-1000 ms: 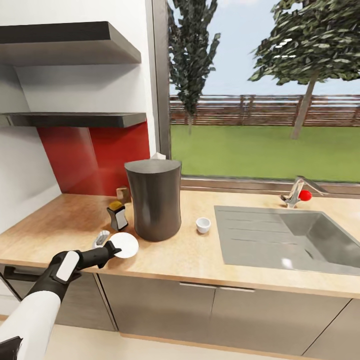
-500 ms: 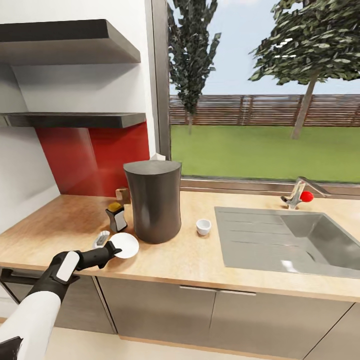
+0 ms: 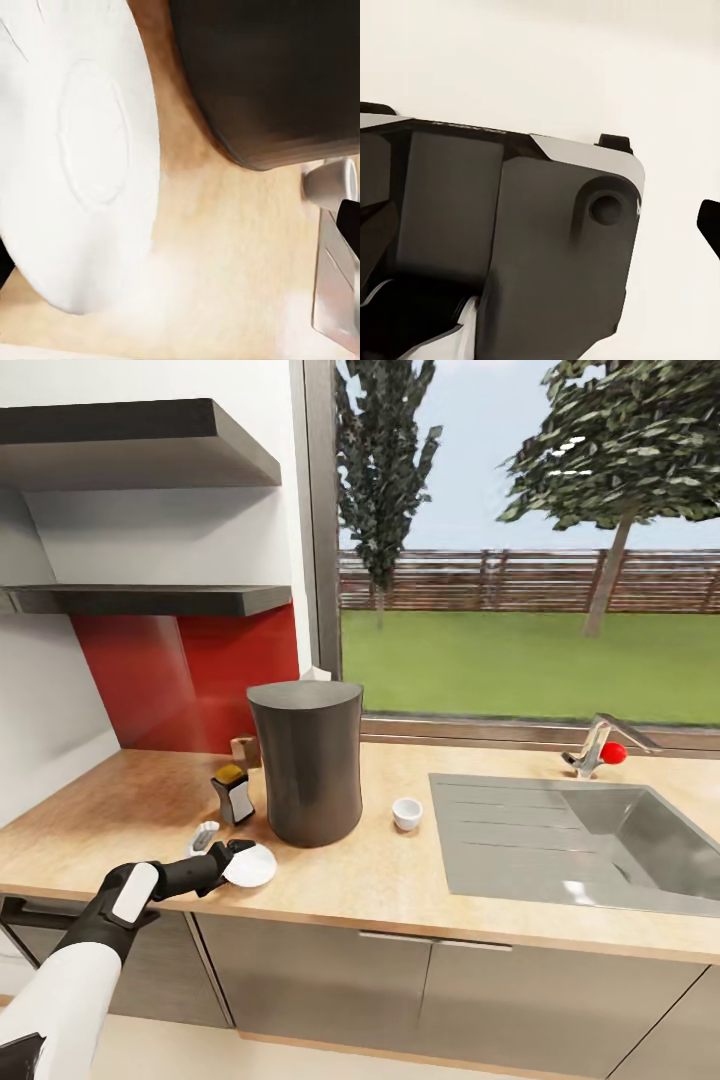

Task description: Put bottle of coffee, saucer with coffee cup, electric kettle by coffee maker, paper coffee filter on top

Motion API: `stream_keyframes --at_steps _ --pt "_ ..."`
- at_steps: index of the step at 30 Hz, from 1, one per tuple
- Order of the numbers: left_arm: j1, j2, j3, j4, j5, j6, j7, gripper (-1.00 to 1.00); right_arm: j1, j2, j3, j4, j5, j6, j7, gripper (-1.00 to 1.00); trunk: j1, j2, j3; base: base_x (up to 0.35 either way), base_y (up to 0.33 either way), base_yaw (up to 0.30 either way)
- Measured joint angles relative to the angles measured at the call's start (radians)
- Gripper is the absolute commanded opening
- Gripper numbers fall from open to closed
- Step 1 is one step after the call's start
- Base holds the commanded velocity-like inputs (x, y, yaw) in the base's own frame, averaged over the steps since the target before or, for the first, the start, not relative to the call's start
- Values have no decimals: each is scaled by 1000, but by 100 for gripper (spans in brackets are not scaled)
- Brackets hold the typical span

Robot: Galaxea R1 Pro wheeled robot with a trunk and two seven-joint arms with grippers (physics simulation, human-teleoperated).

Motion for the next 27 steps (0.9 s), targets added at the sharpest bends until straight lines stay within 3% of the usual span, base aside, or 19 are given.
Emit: stream_keyframes --at_steps 15,27 --pt "0 -1 -1 0 1 1 0 100 3 0 0 0 0 0 0 100 1 0 0 -273 142 0" --pt "1 -1 -2 0 4 4 -7 100 3 0 0 -1 0 0 0 100 0 0 0 -266 10 0"
